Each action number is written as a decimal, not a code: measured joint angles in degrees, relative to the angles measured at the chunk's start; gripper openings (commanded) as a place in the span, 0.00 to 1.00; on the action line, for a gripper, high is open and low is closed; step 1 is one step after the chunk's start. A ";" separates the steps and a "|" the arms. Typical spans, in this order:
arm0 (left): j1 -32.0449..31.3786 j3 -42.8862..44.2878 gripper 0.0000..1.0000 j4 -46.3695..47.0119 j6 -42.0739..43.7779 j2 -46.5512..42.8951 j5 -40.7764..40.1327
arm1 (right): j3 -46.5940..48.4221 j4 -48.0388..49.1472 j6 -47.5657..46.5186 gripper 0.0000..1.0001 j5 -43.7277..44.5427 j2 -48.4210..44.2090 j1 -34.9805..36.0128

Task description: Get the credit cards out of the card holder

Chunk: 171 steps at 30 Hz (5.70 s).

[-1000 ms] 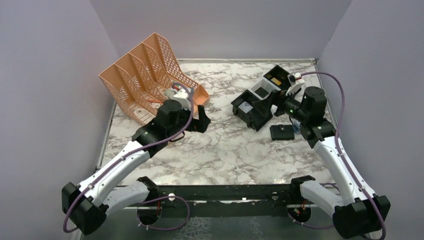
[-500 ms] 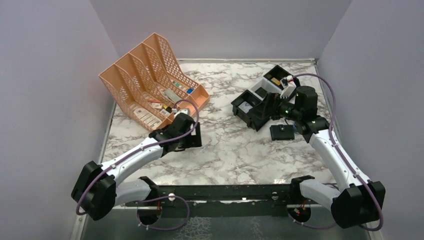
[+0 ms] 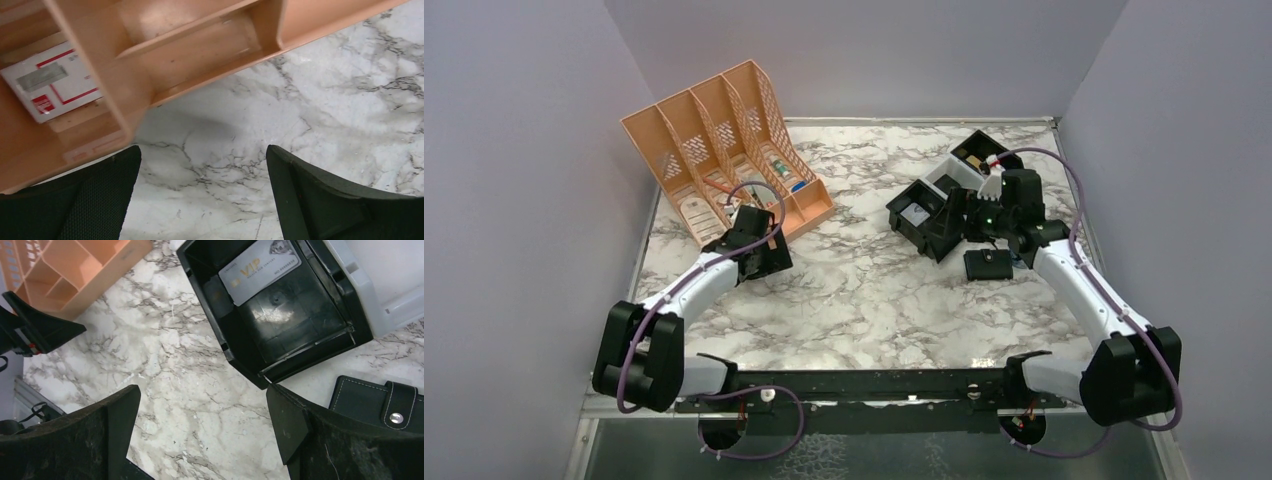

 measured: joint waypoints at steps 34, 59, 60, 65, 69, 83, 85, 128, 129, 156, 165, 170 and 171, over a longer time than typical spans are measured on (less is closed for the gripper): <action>0.55 19.61 0.97 10.69 7.34 23.71 9.20 | 20.65 -3.13 -14.08 0.61 14.23 34.01 -0.09; 0.96 7.08 0.97 6.78 7.82 -4.70 18.75 | 16.55 -1.68 -12.96 0.35 13.51 31.80 6.99; 0.96 6.78 0.97 6.36 7.65 -5.31 18.86 | 16.33 -1.55 -12.79 0.34 13.81 31.61 8.15; 0.96 5.64 0.97 4.79 6.84 -7.58 19.34 | 14.91 -1.16 -11.89 0.31 15.56 30.45 11.87; 0.96 4.59 0.97 3.89 6.16 -9.16 19.52 | 14.14 -0.87 -10.80 0.31 16.06 29.90 14.86; 0.96 3.37 0.97 3.06 3.17 -11.63 20.37 | 14.69 -1.73 -0.63 0.38 16.74 29.75 23.41; 0.85 3.08 0.97 3.06 2.78 -11.63 20.72 | 16.39 -2.43 0.33 0.40 16.83 30.34 24.15; 2.10 19.21 0.95 15.76 4.72 25.94 10.95 | 28.20 -4.94 -2.10 0.61 23.19 35.95 27.45; 2.43 19.78 0.95 15.76 4.72 26.40 10.97 | 28.96 -4.79 -1.70 0.62 23.37 36.17 27.45; 3.54 8.35 0.95 14.14 3.28 0.63 16.33 | 32.92 -2.80 -4.61 0.40 25.16 41.53 28.33; 3.54 3.34 0.95 11.43 2.71 -6.36 19.04 | 28.79 -4.39 -8.83 0.42 23.32 38.99 29.70; 3.54 2.73 0.95 10.14 2.73 -7.21 20.28 | 28.81 -4.96 -8.87 0.43 23.26 38.99 29.70; 3.54 2.73 0.96 10.05 2.75 -7.32 20.61 | 28.81 -5.03 -8.79 0.43 23.26 38.99 29.70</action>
